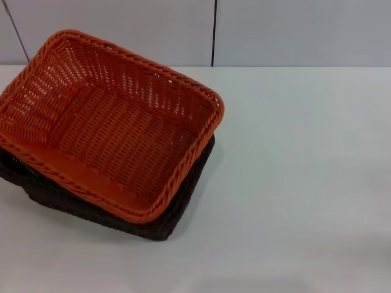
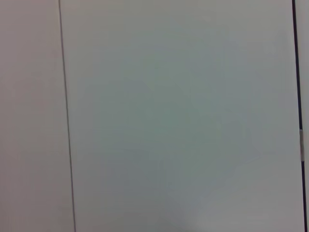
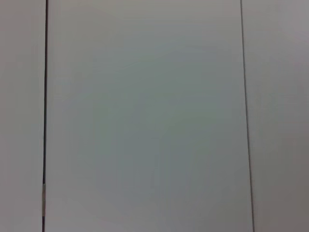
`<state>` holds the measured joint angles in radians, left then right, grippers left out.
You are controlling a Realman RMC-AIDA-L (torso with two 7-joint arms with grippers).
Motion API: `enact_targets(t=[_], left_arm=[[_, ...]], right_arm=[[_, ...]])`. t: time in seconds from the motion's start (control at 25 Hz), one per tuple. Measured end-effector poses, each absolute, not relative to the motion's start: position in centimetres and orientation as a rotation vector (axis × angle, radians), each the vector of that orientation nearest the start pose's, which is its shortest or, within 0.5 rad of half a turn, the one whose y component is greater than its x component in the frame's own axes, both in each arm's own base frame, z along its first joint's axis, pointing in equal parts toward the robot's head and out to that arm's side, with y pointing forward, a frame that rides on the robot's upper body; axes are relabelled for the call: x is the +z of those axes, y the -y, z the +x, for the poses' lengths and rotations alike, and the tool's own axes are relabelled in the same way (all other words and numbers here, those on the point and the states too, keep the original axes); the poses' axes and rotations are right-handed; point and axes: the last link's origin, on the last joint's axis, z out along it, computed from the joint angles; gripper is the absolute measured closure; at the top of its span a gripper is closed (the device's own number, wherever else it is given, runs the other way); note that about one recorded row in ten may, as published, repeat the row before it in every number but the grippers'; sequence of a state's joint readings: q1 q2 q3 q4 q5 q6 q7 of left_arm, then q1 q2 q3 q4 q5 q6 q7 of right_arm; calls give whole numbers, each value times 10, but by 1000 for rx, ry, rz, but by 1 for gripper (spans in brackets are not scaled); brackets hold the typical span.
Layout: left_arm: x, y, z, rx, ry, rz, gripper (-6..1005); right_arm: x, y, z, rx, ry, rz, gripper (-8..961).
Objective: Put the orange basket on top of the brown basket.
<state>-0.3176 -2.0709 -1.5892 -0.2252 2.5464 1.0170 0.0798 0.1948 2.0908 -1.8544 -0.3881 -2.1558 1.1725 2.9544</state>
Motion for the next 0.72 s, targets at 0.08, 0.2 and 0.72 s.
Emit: enact_targets(t=[0.08,0.2,0.72], left_arm=[[58,-304,-409,-389,647,-1147,192],[58,-304,-409,-389,647,-1147,192],[58,-304,-409,-389,649,-1147,192]], right_arm=[[56,-274,395,467,-611,-990,207],[56,-274,395,468,-609,-988,207],[56,-274,396,466,-610,-990,207]])
